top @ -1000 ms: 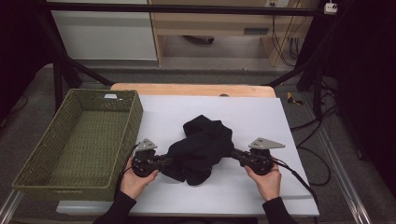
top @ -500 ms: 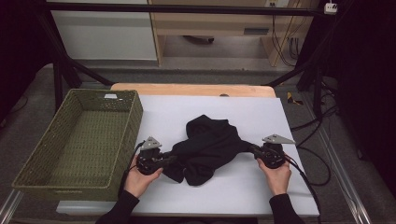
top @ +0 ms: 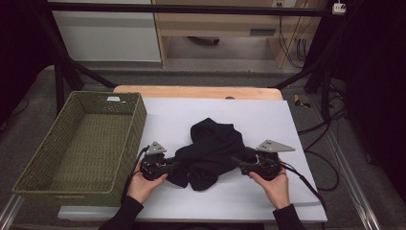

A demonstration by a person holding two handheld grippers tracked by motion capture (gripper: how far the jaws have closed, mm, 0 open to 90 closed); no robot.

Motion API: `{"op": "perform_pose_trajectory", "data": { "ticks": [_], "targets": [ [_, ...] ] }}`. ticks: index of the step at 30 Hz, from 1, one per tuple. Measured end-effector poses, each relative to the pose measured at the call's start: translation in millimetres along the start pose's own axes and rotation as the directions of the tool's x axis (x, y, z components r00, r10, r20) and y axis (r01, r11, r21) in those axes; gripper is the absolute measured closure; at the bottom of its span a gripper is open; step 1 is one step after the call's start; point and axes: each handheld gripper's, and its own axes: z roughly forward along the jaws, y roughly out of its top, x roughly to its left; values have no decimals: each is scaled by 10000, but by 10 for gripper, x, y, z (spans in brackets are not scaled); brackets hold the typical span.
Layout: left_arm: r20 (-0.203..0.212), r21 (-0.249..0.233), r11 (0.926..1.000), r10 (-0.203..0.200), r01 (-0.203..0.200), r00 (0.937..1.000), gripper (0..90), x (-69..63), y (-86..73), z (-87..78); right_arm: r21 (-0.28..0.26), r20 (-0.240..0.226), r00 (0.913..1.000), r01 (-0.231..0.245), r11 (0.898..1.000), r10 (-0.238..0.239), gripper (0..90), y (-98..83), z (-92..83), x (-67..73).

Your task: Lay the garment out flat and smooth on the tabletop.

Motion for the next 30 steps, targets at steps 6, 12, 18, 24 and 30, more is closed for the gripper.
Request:
{"op": "perform_pose_trajectory", "data": {
  "ticks": [6, 12, 18, 24, 30],
  "targets": [
    [-27, 24, 10000, 8, -8, 10000, 695, -8, 2, 5, 846, -366, 9981, 531, 9950, -501, 237, -115, 329, 238],
    [48, 11, 10000, -61, 61, 10000, 711, 1, 10, -14, 1940, -91, 9922, 1236, 9732, -1242, 733, -187, 412, 254],
    [365, -429, 9990, -66, 82, 9993, 740, -12, 69, -104, 1230, 52, 9912, 1303, 9838, -1320, 832, -7, 121, 193],
    [452, -934, 9953, 286, -242, 9986, 729, -96, 182, -100, 355, 1029, 9872, 1189, 9923, -1220, 832, 118, -146, 47],
    [132, -516, 9967, 633, -625, 9979, 526, -110, 125, 125, 481, 2157, 9708, 971, 9941, -1052, 830, 25, -42, -171]
  ]
}}
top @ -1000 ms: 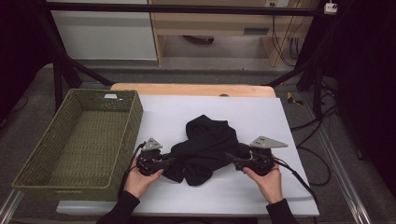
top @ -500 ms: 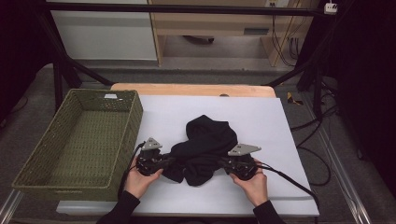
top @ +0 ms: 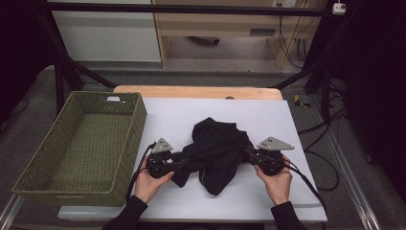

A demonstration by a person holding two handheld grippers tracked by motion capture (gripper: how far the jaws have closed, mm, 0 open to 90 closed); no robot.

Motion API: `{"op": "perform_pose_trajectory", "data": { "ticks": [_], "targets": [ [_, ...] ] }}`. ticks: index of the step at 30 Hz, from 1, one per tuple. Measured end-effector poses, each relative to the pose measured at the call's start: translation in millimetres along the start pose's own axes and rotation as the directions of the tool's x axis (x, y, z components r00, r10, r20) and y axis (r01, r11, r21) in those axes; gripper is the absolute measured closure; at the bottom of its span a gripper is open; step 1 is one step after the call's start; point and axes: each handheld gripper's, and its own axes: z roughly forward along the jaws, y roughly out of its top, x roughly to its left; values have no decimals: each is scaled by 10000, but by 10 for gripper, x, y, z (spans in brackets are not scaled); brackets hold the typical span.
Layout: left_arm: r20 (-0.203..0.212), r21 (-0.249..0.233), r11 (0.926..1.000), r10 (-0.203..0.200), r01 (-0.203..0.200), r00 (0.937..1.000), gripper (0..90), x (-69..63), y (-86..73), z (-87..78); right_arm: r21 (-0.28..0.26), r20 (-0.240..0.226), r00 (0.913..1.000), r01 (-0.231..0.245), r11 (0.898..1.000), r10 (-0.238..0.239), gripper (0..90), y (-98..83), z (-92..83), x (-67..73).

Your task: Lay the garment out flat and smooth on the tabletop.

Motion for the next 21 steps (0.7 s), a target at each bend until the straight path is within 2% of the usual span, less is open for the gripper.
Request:
{"op": "perform_pose_trajectory", "data": {
  "ticks": [2, 3, 5, 6, 9, 10, 12, 14, 15, 17, 19, 21],
  "targets": [
    [-208, 175, 9997, 154, -150, 9997, 489, 13, -26, 29, 264, 348, 9994, 3, 9997, -12, 827, -68, 76, -70],
    [-146, 205, 9998, 44, -41, 9999, 453, 24, -36, 34, 345, 473, 9989, -64, 9994, 47, 827, -104, 111, -100],
    [-30, 269, 9996, -9, 10, 10000, 454, 38, -49, 32, 574, 532, 9983, -258, 9980, 228, 821, -164, 159, -148],
    [71, 391, 9992, -97, 94, 9999, 494, 37, -52, 27, 602, 471, 9984, -331, 9976, 303, 815, -177, 163, -162],
    [146, 755, 9968, -260, 249, 9996, 723, 29, -53, 16, 476, 93, 9992, -386, 9981, 382, 740, -139, 110, -132],
    [66, 794, 9965, -272, 266, 9996, 774, 25, -51, 12, 373, -47, 9996, -289, 9989, 291, 691, -114, 78, -104],
    [4, 772, 9966, -284, 283, 9996, 790, 21, -41, -4, 103, -285, 9995, -94, 9999, 97, 603, -61, 6, -20],
    [-55, 631, 9976, -294, 297, 9996, 793, 16, -25, -31, -154, -723, 9974, -4, 9999, -7, 472, -11, -39, 88],
    [-90, 545, 9981, -288, 292, 9995, 793, 14, -16, -48, -117, -919, 9957, 93, 9999, -103, 423, 13, -42, 153],
    [-189, 358, 9989, -306, 313, 9994, 794, 18, 0, -82, -18, -1089, 9921, 619, 9981, -617, 328, 51, -20, 304],
    [-256, 173, 9992, -368, 373, 9990, 796, 30, 13, -120, 146, -1439, 9852, 960, 9953, -929, 289, 72, 24, 444],
    [-204, -9, 9988, -493, 493, 9986, 798, 47, 29, -157, 182, -1986, 9756, 988, 9949, -933, 285, 67, 70, 561]
  ]
}}
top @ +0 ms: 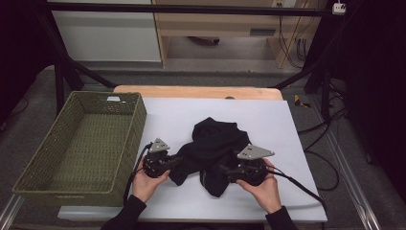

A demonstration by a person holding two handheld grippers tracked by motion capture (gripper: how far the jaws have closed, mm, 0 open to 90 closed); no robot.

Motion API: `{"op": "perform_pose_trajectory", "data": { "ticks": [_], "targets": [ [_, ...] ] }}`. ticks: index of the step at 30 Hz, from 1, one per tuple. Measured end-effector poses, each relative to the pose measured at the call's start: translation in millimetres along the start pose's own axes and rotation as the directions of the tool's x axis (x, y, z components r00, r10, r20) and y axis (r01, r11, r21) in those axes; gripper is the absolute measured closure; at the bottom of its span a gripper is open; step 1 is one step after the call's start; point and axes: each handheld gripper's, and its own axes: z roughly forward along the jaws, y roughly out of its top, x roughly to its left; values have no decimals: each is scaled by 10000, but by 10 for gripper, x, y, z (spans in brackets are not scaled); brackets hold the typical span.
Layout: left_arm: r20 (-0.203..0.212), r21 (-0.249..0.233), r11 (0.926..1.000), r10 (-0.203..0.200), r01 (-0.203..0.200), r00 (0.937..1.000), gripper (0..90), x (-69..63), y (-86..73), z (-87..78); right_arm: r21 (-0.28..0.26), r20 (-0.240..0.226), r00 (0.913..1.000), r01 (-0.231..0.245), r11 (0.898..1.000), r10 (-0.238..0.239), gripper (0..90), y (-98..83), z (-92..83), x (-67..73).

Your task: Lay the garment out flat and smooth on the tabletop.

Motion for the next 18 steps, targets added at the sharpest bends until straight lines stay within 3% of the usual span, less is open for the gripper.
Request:
{"op": "perform_pose_trajectory", "data": {
  "ticks": [1, 5, 7, 12, 15, 18],
  "targets": [
    [72, -87, 9999, -63, 64, 10000, 798, 6, 11, -19, -47, -350, 9993, -97, 9999, 96, 279, 2, 26, 41],
    [15, -311, 9995, -88, 88, 10000, 800, 10, 89, -89, 24, -579, 9982, 185, 9998, -183, 253, 20, 78, 167],
    [-62, -496, 9987, -113, 110, 9999, 799, 16, 157, -125, 384, -948, 9955, 18, 9993, 18, 245, -25, 151, 208],
    [-186, -974, 9948, -305, 285, 9994, 799, 62, 354, -155, 1295, -1103, 9935, 433, 9906, -290, 269, -165, 320, 297],
    [-490, -864, 9959, -296, 253, 9984, 799, 102, 446, -107, 1701, -1032, 9928, 785, 9823, -615, 432, -219, 364, 318],
    [-649, -866, 9953, -487, 430, 9967, 799, 146, 510, -74, 1934, -686, 9913, 1236, 9733, -1123, 687, -234, 358, 318]
  ]
}}
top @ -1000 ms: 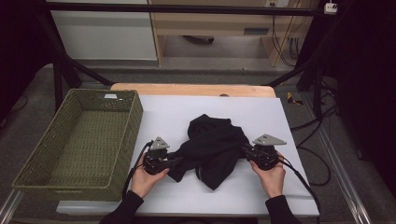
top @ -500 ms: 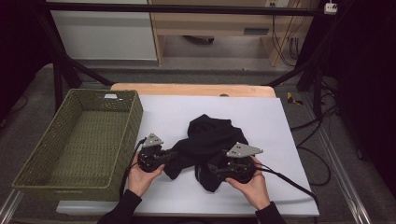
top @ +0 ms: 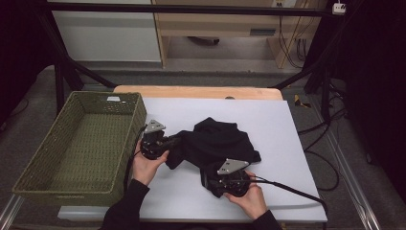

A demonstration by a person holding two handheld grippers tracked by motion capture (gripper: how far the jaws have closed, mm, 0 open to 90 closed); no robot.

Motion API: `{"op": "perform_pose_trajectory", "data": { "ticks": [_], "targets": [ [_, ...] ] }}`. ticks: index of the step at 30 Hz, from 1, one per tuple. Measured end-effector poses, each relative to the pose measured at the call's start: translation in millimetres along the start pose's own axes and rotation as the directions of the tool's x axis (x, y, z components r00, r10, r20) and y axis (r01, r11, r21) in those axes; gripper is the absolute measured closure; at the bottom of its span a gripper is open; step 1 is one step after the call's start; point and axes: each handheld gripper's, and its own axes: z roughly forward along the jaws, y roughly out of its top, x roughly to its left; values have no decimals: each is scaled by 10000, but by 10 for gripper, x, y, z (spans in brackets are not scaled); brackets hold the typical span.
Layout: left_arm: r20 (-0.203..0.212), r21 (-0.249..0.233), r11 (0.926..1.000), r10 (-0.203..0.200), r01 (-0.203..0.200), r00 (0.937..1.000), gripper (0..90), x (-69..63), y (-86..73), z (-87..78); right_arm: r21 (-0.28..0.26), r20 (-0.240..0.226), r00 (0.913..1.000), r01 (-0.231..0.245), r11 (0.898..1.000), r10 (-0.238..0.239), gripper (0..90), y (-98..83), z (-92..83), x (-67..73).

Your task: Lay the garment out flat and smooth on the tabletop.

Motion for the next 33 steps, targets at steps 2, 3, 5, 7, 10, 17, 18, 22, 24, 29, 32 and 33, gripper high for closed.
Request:
{"op": "perform_pose_trajectory", "data": {
  "ticks": [2, 3, 5, 7, 10, 17, 18, 22, 24, 29, 32, 33],
  "targets": [
    [-37, -54, 9999, -153, 153, 9999, 799, 24, 35, 15, -14, -90, 9998, -180, 9998, 180, 764, 21, -57, -27],
    [-107, -54, 9999, -132, 132, 9999, 798, 33, 57, 18, -92, -99, 9998, -191, 9998, 190, 778, 38, -101, -42],
    [-174, -64, 9999, -150, 149, 9997, 798, 37, 86, 15, -536, -103, 9993, -370, 9979, 365, 795, 76, -233, -95],
    [-225, -107, 9998, -146, 144, 9996, 798, 41, 118, -6, -1188, -266, 9973, -708, 9904, 681, 808, 113, -417, -174],
    [-223, -157, 9997, -164, 161, 9996, 798, 51, 156, -49, -2282, -463, 9909, -1335, 9644, 1262, 824, 119, -741, -324],
    [-300, 234, 9995, -218, 225, 9993, 795, 67, 162, 0, -3102, -214, 9777, -2052, 9283, 2090, 835, 11, -1026, -548],
    [-346, 280, 9993, -235, 245, 9991, 795, 76, 158, 23, -3074, -237, 9758, -2140, 9272, 2173, 836, 1, -1008, -558],
    [-613, 666, 9975, -177, 217, 9980, 790, 140, 138, 133, -2976, -293, 9813, -1903, 9355, 1903, 838, 35, -925, -549],
    [-672, 1016, 9945, -189, 256, 9976, 778, 172, 81, 199, -3124, -260, 9857, -1661, 9353, 1664, 839, 94, -922, -539],
    [-622, 1468, 9890, -111, 201, 9980, 655, 222, -161, 273, -3728, -144, 9832, -1740, 9115, 1818, 843, 261, -929, -628],
    [-541, 1291, 9915, 222, -150, 9983, 523, 228, -268, 229, -4004, 53, 9789, -1852, 8974, 2044, 846, 372, -881, -722],
    [-500, 1144, 9932, 267, -208, 9984, 488, 223, -287, 201, -4009, 127, 9774, -1885, 8965, 2112, 847, 407, -853, -757]
  ]
}}
